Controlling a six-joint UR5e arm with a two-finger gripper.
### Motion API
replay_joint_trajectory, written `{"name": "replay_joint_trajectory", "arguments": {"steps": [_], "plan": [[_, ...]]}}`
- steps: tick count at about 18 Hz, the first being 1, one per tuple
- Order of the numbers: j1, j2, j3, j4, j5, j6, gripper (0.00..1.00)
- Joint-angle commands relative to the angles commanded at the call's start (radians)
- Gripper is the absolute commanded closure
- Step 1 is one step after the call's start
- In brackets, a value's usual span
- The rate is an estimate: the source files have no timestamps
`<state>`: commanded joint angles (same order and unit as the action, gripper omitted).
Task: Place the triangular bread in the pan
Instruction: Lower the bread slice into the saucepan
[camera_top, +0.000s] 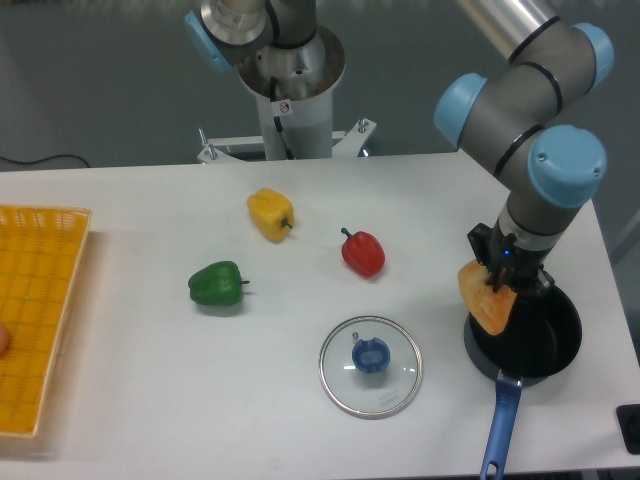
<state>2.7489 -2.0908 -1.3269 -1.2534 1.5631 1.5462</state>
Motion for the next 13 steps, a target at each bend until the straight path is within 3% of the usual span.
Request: {"name": "replay_joint_trajectory", "arguments": {"steps": [13], "plan": [[0.003, -0.078, 0.092, 0.015, 0.0, 0.022, 0.87]]}}
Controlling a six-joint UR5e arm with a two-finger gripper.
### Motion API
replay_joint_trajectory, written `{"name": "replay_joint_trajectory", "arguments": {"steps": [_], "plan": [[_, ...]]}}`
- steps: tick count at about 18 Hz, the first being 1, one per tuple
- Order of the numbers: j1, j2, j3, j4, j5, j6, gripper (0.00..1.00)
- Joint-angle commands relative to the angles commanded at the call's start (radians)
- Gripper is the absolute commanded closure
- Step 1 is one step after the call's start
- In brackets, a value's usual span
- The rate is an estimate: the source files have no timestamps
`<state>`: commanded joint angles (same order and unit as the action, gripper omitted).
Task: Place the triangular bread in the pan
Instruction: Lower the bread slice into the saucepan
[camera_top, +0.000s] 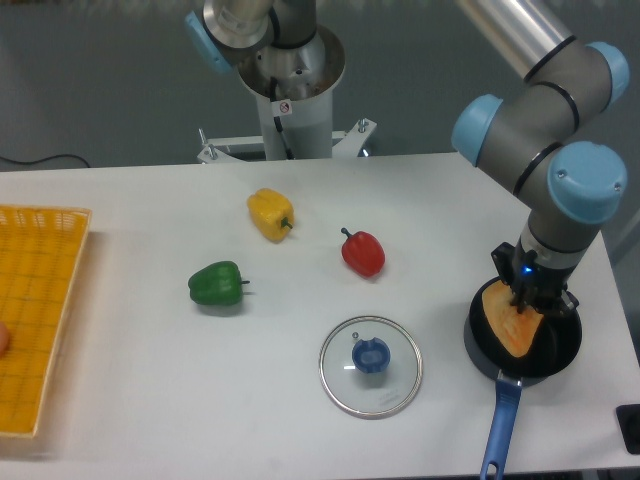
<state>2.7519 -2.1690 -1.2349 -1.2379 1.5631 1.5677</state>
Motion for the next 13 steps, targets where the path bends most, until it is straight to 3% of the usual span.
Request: {"name": "replay_joint_trajectory", "arguments": {"steps": [13], "plan": [[0.008, -0.046, 0.026, 0.008, 0.0, 0.002, 0.88]]}}
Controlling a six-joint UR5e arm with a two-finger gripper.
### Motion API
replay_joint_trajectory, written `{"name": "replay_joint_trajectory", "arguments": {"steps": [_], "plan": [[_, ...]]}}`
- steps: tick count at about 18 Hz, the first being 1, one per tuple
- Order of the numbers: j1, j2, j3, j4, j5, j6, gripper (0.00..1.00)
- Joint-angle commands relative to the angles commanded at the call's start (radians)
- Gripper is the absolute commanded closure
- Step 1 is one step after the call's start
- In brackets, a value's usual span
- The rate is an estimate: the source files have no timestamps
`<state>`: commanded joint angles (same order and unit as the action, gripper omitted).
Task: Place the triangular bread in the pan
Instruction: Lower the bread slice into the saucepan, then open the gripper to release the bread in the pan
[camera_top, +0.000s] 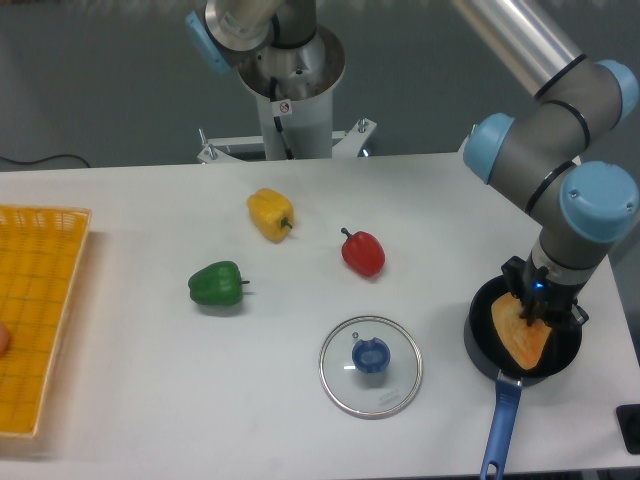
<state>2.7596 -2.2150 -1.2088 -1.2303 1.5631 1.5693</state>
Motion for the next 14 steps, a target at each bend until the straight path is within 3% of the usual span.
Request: {"name": "replay_joint_trajectory", "arguments": {"steps": [12, 14], "plan": [[0.006, -0.025, -0.015, 0.035, -0.003, 0.0, 0.88], [0.006, -0.025, -0.02, 0.037, -0.003, 0.0, 0.83]]}}
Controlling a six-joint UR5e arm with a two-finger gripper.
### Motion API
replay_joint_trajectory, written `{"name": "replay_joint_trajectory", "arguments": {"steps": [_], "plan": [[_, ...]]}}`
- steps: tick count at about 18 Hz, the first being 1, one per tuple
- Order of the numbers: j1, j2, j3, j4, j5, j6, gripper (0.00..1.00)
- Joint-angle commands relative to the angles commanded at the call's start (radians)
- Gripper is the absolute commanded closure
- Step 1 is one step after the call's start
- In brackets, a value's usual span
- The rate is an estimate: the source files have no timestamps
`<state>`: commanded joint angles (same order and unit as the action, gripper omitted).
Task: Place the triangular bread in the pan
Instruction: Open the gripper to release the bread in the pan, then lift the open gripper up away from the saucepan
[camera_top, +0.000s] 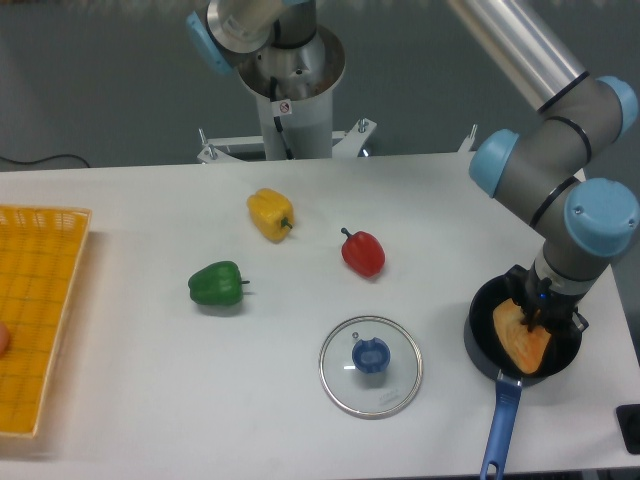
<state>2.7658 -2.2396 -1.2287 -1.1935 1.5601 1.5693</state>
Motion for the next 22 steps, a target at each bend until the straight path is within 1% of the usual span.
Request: {"name": "replay_joint_trajectory", "arguments": {"steps": [2, 3, 5, 6, 7, 8, 9, 12, 22], "plan": [[0.0, 0.002, -0.003, 0.0, 0.0, 0.0, 0.71], [0.0, 0.003, -0.008, 0.002, 0.0, 0.0, 0.63], [0.0, 0.005, -0.018, 0.021, 0.0, 0.0, 0.38], [-0.002, 0.006, -0.026, 0.035, 0.0, 0.0, 0.22], [-0.003, 0.008, -0.032, 0.043, 0.0, 0.0, 0.1], [-0.003, 0.009, -0.035, 0.044, 0.0, 0.0, 0.05], [-0.005, 0.011, -0.035, 0.046, 0.002, 0.0, 0.02], [-0.006, 0.021, -0.043, 0.045, 0.003, -0.009, 0.01], [-0.015, 0.129, -0.141, 0.026, 0.009, -0.011, 0.0]]}}
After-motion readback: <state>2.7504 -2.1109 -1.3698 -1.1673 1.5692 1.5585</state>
